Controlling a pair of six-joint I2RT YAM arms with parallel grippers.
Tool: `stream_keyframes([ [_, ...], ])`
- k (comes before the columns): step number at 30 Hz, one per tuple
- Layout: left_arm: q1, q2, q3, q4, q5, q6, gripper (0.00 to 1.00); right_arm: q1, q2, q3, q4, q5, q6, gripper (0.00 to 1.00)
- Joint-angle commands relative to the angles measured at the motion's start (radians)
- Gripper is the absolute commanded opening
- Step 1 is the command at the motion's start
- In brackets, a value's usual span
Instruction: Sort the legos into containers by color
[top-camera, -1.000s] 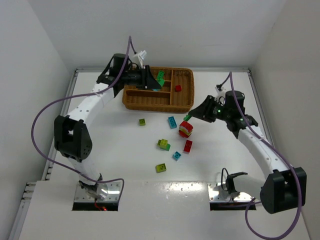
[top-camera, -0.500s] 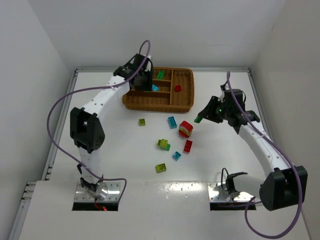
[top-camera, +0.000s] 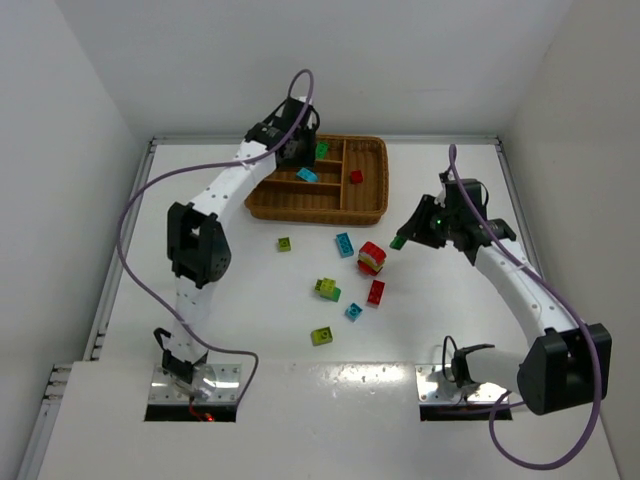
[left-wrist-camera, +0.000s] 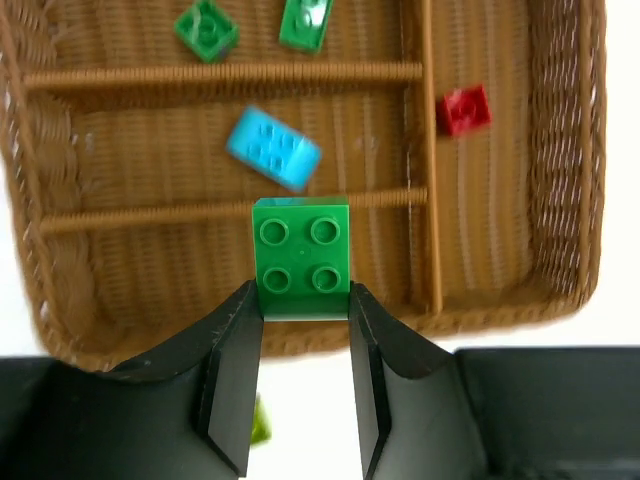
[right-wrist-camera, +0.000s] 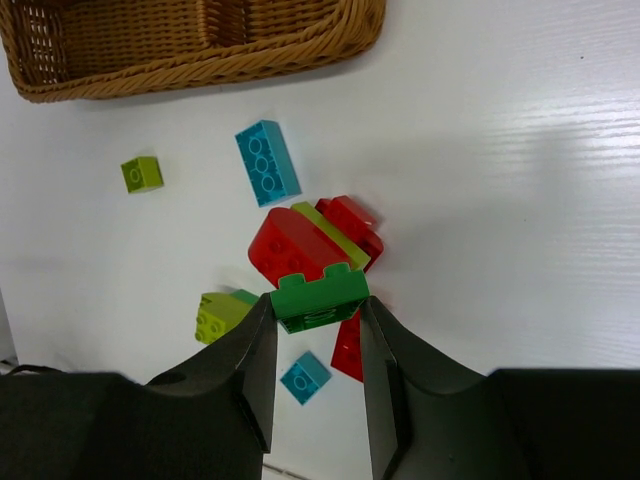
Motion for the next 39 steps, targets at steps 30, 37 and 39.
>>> stream_keyframes([
  [30,0.152,0.384,0.268,0.503,0.018,-0.028,0.88,0.003,0.061,0.058,0.000,0.048,0.019,0.12],
  [37,0.152,0.205,0.180,0.499,0.048,-0.009,0.92,0.024,0.106,0.110,0.036,0.018,0.019,0.12],
  [39,0.152,0.150,0.144,0.474,0.048,0.001,0.92,0.049,0.137,0.160,0.056,0.018,0.019,0.12],
])
